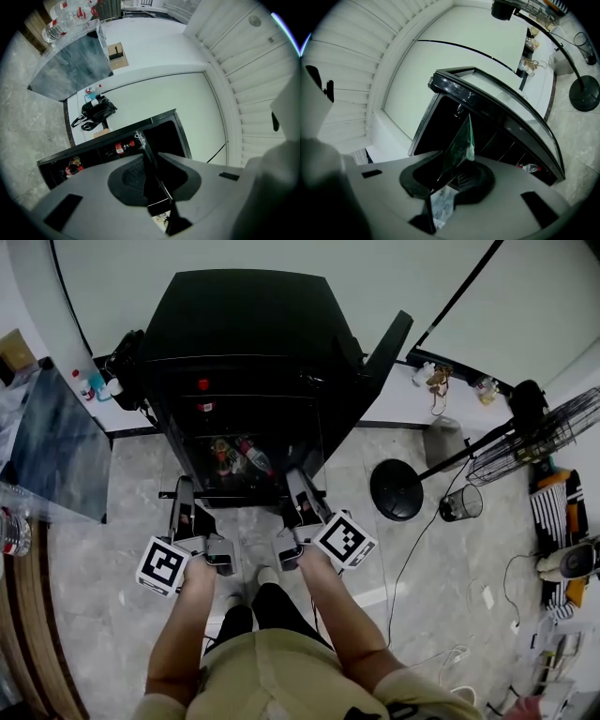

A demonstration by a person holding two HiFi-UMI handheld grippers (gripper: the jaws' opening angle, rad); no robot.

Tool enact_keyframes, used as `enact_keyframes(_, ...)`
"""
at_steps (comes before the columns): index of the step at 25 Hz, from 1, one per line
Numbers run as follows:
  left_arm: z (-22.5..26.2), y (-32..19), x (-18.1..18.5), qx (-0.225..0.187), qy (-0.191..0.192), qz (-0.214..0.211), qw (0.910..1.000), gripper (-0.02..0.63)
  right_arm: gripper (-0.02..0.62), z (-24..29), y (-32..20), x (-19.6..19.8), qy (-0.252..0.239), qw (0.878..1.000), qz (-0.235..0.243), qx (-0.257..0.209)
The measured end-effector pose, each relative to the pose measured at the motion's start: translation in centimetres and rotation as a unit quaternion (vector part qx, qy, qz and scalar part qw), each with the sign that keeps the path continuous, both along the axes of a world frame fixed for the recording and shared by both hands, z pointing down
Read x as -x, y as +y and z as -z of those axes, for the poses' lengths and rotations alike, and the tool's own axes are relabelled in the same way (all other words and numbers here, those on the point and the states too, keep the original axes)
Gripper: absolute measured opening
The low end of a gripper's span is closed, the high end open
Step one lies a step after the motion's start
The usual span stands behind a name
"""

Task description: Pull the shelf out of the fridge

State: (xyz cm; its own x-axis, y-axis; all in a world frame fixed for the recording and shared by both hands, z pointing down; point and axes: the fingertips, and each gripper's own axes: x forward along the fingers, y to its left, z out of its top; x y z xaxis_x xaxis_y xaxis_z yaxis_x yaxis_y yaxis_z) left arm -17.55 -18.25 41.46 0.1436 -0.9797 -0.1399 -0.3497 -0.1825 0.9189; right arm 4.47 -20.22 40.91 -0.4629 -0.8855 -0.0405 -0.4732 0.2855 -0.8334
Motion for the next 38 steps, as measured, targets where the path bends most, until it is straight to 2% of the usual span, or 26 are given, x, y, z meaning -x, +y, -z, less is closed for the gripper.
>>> enact_keyframes(10, 1.9, 3.2, 0.7, -0.011, -0.013, -0.01, 0.9998, 0.061, 0.087, 2.4, 3.9, 0.6, 0.013, 0.999, -0.004, -0.029)
enact_keyframes(19, 3.0, 5.3, 1.1, -0.016, -0.014, -0.021, 0.9996, 0.061, 0.089, 3.4, 6.3, 1.1, 0.021, 0.999, -0.005, -0.027)
enact_keyframes(38, 5.5, 9.4, 2.2, -0.033, -0.033, -0.005, 0.9989, 0.061, 0.098, 4.5, 10.4, 2.1, 0.029, 0.999, 0.011, -0.034)
